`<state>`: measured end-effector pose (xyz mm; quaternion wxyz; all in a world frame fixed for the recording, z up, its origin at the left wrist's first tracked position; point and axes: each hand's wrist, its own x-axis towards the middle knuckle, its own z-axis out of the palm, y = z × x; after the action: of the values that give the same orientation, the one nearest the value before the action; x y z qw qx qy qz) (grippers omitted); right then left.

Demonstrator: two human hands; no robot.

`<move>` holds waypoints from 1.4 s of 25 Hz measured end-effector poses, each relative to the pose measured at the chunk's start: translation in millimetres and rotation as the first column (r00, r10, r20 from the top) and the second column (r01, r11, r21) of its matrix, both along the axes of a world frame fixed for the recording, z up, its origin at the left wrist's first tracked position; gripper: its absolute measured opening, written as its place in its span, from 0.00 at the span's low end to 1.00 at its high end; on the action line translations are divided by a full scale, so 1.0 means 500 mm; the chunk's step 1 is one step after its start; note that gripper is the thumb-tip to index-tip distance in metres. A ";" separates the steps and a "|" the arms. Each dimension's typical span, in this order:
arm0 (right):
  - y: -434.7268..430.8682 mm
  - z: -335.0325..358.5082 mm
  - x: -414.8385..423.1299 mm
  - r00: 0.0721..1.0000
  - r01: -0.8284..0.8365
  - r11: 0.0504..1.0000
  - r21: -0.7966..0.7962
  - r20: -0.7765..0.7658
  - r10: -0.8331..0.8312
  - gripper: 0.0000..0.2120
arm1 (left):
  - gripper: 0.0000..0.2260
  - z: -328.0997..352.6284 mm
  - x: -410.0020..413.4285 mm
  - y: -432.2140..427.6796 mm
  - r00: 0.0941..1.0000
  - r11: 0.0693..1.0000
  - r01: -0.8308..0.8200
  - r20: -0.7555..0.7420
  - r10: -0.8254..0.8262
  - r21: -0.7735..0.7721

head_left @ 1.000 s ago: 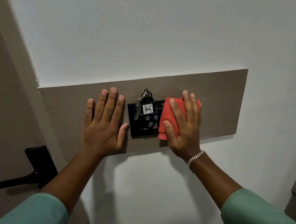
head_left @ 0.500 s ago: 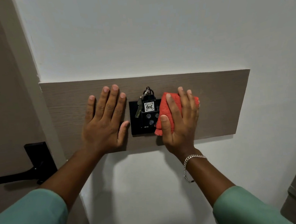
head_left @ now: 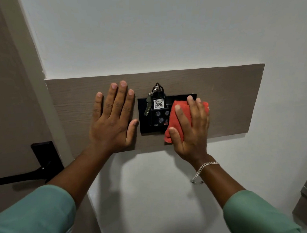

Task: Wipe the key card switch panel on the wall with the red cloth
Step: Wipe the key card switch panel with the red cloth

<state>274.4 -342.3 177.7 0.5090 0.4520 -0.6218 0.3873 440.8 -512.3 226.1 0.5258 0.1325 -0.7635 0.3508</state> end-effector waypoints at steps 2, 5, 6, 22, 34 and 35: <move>0.029 -0.007 -0.024 0.998 -0.008 0.998 0.064 -0.056 0.011 0.26 | 0.33 -0.001 0.001 -0.001 1.000 1.000 0.001 -0.002 -0.001 -0.005; -0.002 0.030 0.000 0.984 -0.013 0.989 -0.148 0.175 0.040 0.24 | 0.33 0.000 0.001 0.000 1.000 1.000 0.004 -0.003 -0.004 0.001; -0.020 0.049 0.019 0.961 0.002 0.971 -0.239 0.267 0.064 0.23 | 0.33 0.000 0.001 0.000 1.000 1.000 0.006 -0.001 -0.006 -0.001; 0.003 0.030 -0.009 0.997 0.018 1.000 -0.020 -0.073 -0.020 0.24 | 0.33 0.001 0.003 0.001 1.000 1.000 -0.002 0.007 0.002 -0.005; 0.006 -0.010 -0.013 0.999 0.004 1.000 0.008 -0.053 -0.004 0.26 | 0.33 0.001 0.002 0.002 1.000 1.000 0.010 0.004 -0.010 -0.008; 0.020 -0.013 -0.029 0.994 0.011 0.999 0.047 -0.105 -0.006 0.25 | 0.33 0.000 0.001 0.001 1.000 1.000 0.006 0.002 -0.006 -0.014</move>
<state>260.1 -332.4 170.9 0.5318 0.4810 -0.6051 0.3459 441.2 -511.6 226.2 0.5270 0.1262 -0.7618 0.3549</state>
